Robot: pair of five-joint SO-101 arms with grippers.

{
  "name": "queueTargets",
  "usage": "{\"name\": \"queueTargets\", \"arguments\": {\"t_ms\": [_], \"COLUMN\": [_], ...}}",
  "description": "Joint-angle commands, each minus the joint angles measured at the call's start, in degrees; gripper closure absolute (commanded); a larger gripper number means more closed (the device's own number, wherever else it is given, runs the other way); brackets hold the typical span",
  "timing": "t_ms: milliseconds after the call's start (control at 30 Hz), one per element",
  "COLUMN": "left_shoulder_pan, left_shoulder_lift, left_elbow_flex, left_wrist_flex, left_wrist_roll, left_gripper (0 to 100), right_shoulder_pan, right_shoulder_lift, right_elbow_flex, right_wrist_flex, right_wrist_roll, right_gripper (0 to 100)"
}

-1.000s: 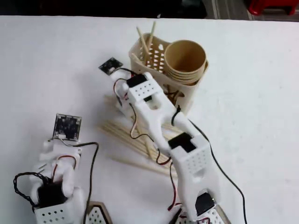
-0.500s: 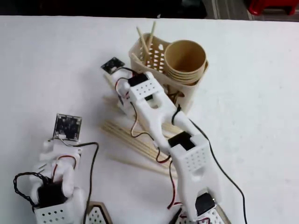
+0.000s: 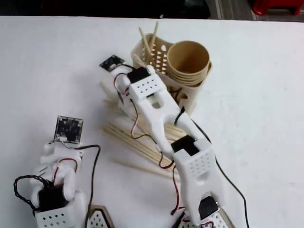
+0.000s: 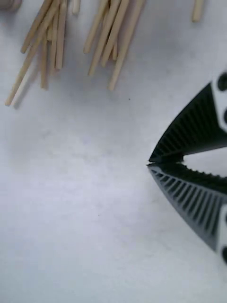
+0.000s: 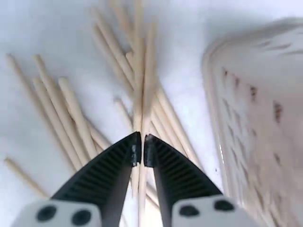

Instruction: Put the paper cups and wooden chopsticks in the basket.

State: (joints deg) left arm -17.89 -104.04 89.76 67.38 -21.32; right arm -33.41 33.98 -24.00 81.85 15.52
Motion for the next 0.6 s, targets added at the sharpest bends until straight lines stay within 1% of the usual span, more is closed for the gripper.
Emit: {"name": "queueTargets", "arguments": {"t_ms": [0,133,167,267,467,567], "left_shoulder_pan": [-0.48,-0.48,-0.48,-0.48,-0.48,-0.48], "left_shoulder_lift": [-0.48,-0.48,-0.48,-0.48,-0.48,-0.48], "left_elbow_flex": [-0.18,-0.18,-0.18,-0.18,-0.18,-0.18], "left_wrist_flex": [-0.79,-0.79,-0.79,-0.79,-0.79,-0.79], "left_wrist_roll": [-0.44,-0.44,-0.44,-0.44,-0.44,-0.44], "left_gripper": [98,98,98,98,98,98], "right_shoulder_pan": [-0.75,-2.95,-3.65,-4.7,-3.82,-3.3], "right_shoulder_lift": [-3.74,-3.74,-3.74,-3.3,1.54,3.3], "right_elbow_flex": [-1.85,-0.88,-0.53,0.44,0.44,0.44], "right_wrist_flex": [0.92,1.89,1.8,0.13,-1.98,-2.68], "right_wrist_roll": [0.35,0.35,0.35,0.35,0.35,2.64], "right_gripper": [96.1,85.9,84.9,85.4,85.1,85.3]}}
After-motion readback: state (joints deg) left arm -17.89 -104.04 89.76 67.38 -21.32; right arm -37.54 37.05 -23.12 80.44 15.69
